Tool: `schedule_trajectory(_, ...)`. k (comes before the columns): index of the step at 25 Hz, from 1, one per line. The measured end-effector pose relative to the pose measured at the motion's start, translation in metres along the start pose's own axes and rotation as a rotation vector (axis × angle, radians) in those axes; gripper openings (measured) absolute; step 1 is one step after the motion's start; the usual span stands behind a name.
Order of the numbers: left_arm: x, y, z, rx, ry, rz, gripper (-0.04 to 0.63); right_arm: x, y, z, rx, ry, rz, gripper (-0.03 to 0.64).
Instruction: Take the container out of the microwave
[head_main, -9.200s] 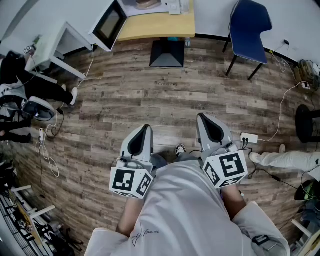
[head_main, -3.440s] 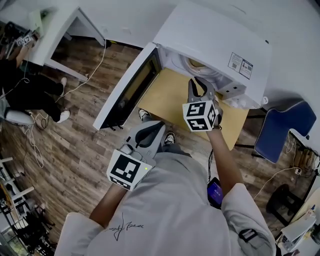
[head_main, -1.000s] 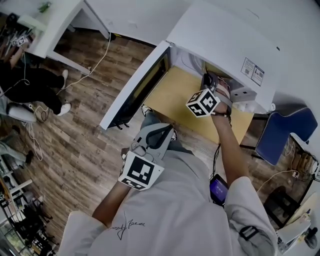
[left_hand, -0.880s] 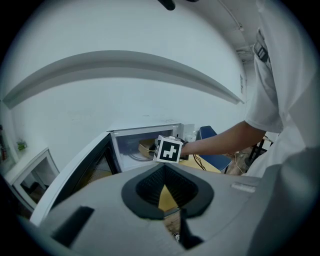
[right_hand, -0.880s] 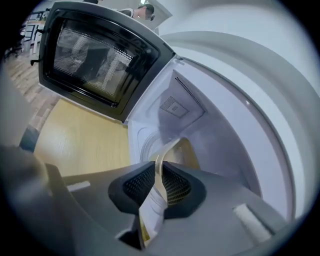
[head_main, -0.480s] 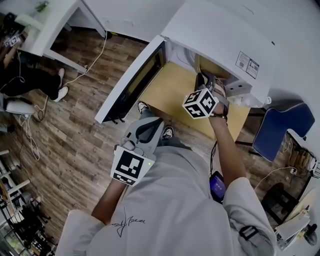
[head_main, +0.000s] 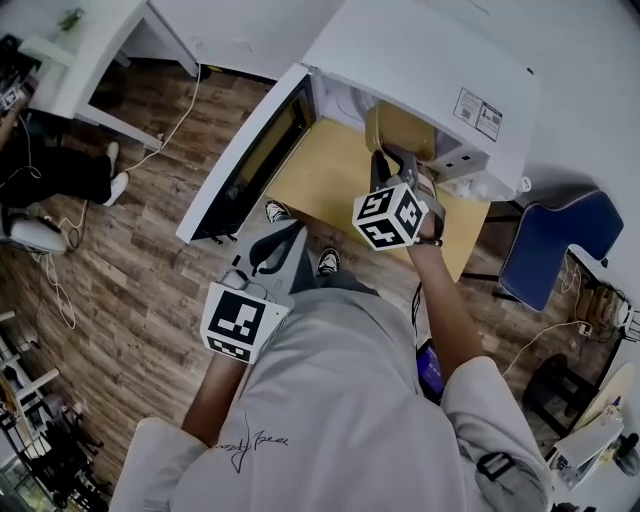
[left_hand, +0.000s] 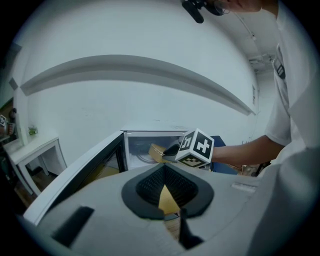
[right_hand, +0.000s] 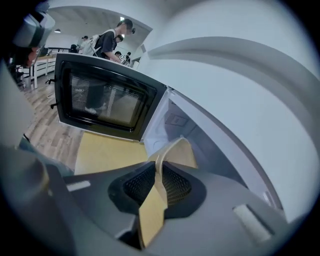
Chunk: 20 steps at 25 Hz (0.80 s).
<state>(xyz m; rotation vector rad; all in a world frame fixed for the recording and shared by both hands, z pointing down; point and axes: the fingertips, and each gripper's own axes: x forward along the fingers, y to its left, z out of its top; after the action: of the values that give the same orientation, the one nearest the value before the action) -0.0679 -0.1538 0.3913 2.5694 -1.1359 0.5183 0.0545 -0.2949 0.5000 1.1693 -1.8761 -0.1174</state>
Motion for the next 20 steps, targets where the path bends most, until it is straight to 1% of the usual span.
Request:
schedule_trajectory(6, -0.002, 0.004, -0.005, 0.000, 0.004, 0.017, 0.002, -0.019, 0.006, 0.002, 0.082, -0.044, 0.060, 0.060)
schedule_trajectory(11, 0.001, 0.001, -0.003, 0.000, -0.008, 0.014, 0.002, -0.035, 0.004, -0.002, 0.123, -0.051, 0.076, 0.060)
schedule_trajectory(15, 0.003, 0.001, -0.002, -0.005, -0.019, 0.015, 0.002, -0.053, 0.007, -0.007, 0.220, -0.075, 0.124, 0.058)
schedule_trajectory(20, 0.002, 0.006, -0.003, -0.044, -0.028, 0.025, 0.002, -0.078, 0.006, -0.009, 0.309, -0.112, 0.153, 0.059)
